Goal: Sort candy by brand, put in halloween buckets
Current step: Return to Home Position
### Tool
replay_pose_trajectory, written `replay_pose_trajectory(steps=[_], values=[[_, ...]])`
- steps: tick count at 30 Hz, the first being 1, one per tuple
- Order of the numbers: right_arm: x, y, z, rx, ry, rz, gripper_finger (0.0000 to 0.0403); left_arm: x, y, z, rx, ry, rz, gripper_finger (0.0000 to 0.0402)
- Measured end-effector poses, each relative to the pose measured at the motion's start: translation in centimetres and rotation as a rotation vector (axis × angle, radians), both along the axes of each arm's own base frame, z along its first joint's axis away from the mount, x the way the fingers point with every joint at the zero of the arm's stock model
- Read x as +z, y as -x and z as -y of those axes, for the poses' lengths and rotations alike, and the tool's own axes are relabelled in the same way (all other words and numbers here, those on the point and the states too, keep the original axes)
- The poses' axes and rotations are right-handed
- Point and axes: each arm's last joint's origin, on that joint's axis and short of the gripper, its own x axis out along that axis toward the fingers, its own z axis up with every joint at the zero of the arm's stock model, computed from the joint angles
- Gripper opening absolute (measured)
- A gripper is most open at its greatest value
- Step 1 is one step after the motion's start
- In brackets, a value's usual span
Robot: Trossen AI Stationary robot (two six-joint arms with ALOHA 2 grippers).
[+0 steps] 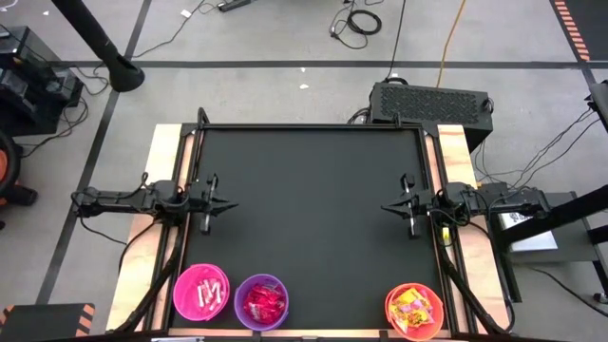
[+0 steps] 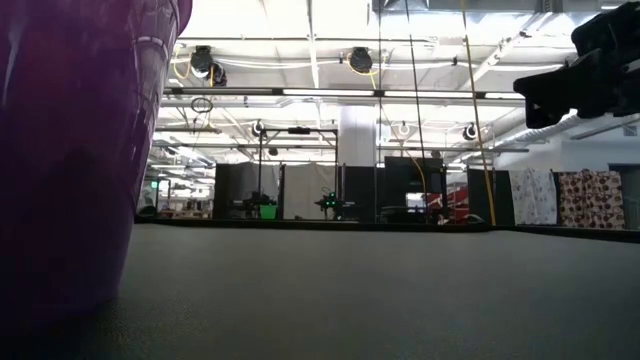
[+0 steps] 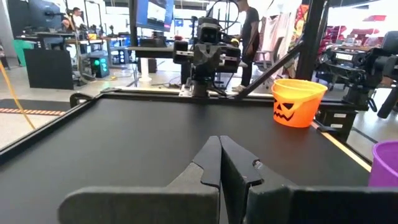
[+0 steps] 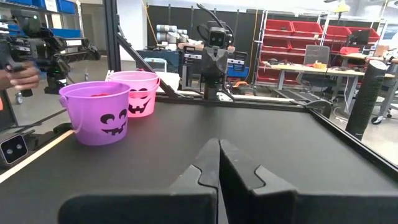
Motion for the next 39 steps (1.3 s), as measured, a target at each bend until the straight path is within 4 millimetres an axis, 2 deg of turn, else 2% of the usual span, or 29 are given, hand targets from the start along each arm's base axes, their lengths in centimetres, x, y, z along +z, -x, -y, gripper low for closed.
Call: replay_pose_trajectory(steps=[11,39], values=[[0.01,0.0,0.0,0.0,0.0,0.001,0.0,0.01,0.0,-0.01,0.002,-0.001,0.001,0.0024],[0.01,0.0,0.0,0.0,0.0,0.002,0.0,0.01,0.0,-0.02,0.004,0.0,0.001,0.0027]])
